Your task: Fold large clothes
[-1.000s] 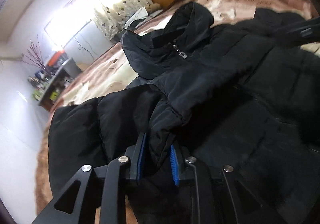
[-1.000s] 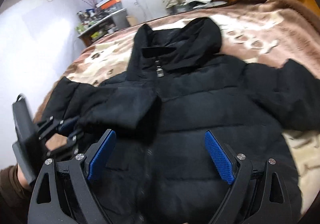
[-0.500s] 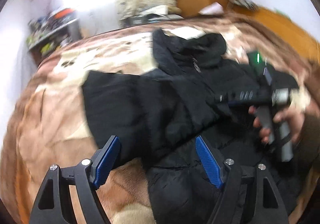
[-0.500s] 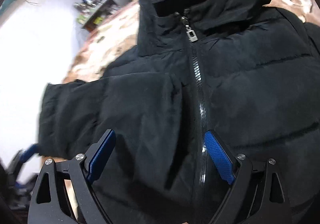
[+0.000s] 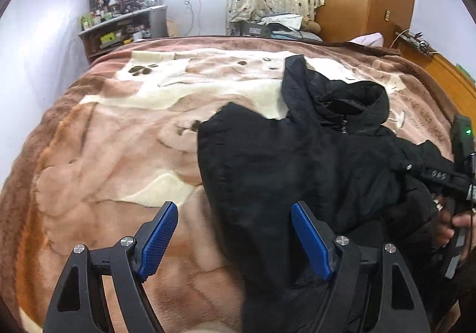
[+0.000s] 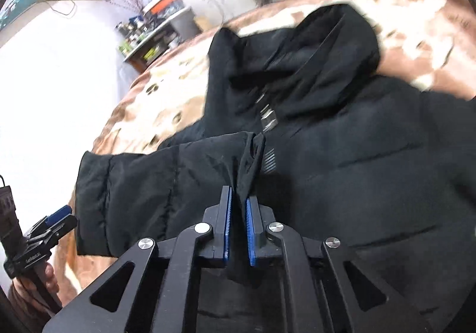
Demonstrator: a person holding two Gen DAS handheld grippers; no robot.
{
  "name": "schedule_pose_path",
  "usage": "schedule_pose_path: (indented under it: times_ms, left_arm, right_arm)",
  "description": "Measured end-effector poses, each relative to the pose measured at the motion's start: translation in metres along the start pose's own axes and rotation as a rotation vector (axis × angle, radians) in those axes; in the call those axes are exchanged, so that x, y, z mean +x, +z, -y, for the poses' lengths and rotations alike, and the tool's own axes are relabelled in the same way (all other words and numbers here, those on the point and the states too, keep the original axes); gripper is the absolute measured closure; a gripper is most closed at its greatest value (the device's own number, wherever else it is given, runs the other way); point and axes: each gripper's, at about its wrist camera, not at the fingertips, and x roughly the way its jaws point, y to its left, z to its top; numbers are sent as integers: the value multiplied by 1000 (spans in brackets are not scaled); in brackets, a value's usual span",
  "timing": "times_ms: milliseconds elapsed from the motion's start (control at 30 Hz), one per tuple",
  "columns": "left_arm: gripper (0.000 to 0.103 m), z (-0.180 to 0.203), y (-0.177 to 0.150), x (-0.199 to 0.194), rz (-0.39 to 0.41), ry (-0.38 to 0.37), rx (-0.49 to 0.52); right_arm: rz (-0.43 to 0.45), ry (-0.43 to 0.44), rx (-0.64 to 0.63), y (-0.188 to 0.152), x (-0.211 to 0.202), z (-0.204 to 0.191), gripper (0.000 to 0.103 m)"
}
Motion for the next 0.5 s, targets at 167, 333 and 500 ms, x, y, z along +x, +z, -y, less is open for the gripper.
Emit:
schedule_pose_path:
  times_ms: [167,333,500]
  left_arm:
    - [24,31,7,25,-26,45,47]
    - [24,64,7,70,-117,73,109]
    - [24,67,-1,96,-169,123,90]
  right_arm:
    - [33,-165,-31,17,-31,30,95]
    - [-14,-255,-24,12,-23,52,95]
    - [-53,-289,-28,5,-17,71,91]
